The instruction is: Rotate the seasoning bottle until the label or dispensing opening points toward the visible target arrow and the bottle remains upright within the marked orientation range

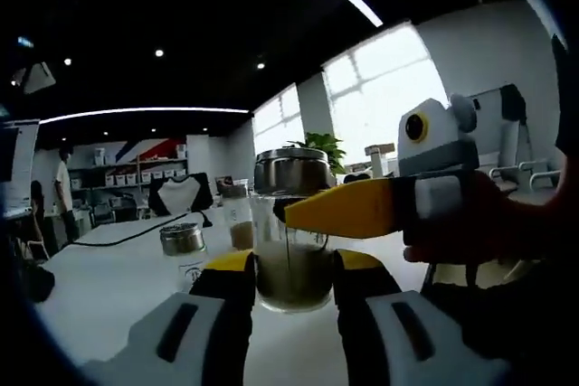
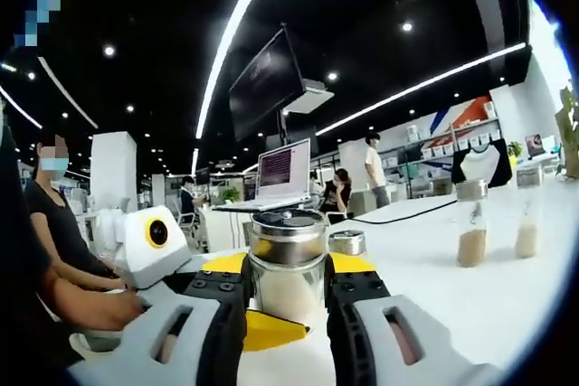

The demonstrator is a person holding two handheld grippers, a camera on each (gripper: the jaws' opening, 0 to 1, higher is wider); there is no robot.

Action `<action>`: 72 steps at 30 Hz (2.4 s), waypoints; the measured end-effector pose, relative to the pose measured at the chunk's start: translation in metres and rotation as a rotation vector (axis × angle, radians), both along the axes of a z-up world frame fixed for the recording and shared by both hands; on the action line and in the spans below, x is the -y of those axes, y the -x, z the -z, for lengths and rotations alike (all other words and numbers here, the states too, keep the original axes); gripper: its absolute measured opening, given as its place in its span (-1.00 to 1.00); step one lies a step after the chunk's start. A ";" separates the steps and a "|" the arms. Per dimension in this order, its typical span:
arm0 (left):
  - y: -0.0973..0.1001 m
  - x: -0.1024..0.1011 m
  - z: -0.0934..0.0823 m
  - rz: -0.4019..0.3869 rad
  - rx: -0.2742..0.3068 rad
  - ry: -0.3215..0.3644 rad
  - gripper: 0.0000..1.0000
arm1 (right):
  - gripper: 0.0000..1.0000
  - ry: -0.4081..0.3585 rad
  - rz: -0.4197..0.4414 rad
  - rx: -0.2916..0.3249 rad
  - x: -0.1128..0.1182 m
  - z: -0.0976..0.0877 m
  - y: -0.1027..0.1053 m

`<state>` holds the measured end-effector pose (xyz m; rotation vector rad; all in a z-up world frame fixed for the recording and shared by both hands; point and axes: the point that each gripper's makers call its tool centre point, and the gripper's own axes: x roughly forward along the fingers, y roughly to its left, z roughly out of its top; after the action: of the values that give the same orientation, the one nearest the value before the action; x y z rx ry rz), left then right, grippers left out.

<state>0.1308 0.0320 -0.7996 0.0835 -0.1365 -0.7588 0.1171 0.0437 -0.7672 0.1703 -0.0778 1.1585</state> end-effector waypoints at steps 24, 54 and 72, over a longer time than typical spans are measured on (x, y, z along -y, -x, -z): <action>-0.008 -0.003 0.012 -0.108 -0.024 -0.019 -0.28 | -0.38 0.100 0.128 0.028 -0.012 0.012 -0.012; -0.016 -0.010 0.025 -0.098 -0.168 -0.008 0.75 | -0.38 0.216 0.135 0.024 0.029 0.024 -0.098; -0.016 -0.008 0.031 -0.089 -0.180 -0.042 0.94 | -0.38 0.297 0.189 -0.042 0.031 0.051 -0.119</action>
<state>0.1468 0.0404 -0.8308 0.0602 0.0539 -0.6770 0.2358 0.0122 -0.8183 -0.0751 0.1135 0.9642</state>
